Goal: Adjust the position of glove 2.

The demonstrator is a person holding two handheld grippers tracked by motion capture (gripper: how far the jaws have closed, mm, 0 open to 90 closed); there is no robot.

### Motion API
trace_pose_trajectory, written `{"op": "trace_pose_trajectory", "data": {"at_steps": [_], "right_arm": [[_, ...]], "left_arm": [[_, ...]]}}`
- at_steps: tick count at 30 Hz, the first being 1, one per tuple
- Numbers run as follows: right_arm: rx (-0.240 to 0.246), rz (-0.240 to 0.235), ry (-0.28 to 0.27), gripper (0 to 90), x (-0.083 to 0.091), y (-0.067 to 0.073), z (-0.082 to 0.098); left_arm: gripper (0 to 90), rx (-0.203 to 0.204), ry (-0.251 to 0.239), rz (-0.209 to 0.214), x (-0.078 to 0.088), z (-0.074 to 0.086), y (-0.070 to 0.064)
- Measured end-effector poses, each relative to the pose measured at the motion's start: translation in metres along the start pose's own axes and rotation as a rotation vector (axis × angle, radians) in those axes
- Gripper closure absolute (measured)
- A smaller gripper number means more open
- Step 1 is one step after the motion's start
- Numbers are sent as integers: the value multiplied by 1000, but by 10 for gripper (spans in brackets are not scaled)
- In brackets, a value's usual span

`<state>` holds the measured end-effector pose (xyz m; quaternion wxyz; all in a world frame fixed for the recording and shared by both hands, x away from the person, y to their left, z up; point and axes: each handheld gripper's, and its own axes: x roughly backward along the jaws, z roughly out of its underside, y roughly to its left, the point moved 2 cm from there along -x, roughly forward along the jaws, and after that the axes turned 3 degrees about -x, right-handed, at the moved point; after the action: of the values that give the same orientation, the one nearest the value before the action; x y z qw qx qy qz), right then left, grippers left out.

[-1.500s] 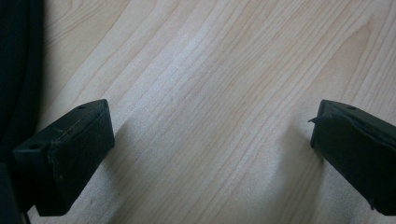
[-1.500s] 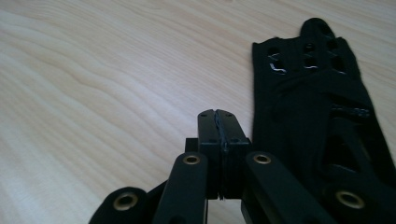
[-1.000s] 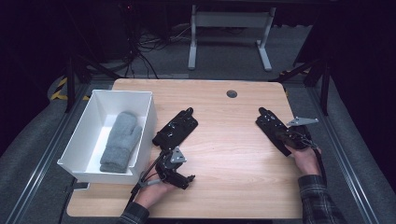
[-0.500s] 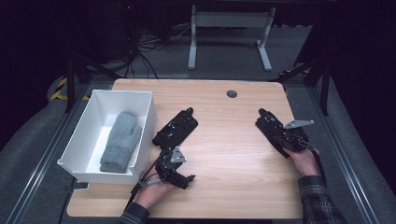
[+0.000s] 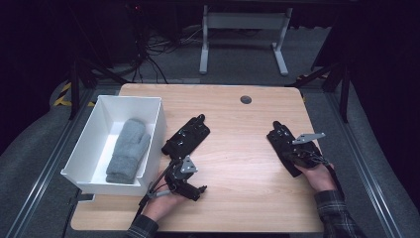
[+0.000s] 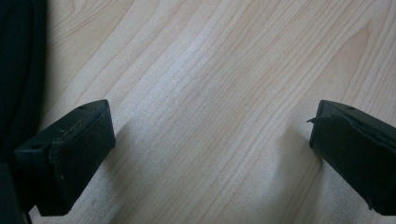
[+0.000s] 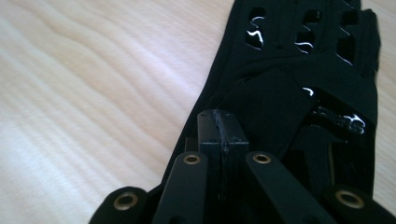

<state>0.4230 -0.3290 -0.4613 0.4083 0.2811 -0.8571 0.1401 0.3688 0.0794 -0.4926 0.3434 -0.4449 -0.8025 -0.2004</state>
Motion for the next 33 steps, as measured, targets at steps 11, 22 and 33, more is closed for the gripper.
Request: {"op": "trace_pose_trajectory", "data": {"at_steps": [11,22,33], "right_arm": [[81,-65,28,900,1,41,1],[132,-137,33,900,2,66,2],[189,-246,34,900,0,100,2]], "left_arm": [[3,-1,-1,2,0,0,0],[3,-1,-1,2,0,0,0],[3,0,-1,2,0,0,0]]}}
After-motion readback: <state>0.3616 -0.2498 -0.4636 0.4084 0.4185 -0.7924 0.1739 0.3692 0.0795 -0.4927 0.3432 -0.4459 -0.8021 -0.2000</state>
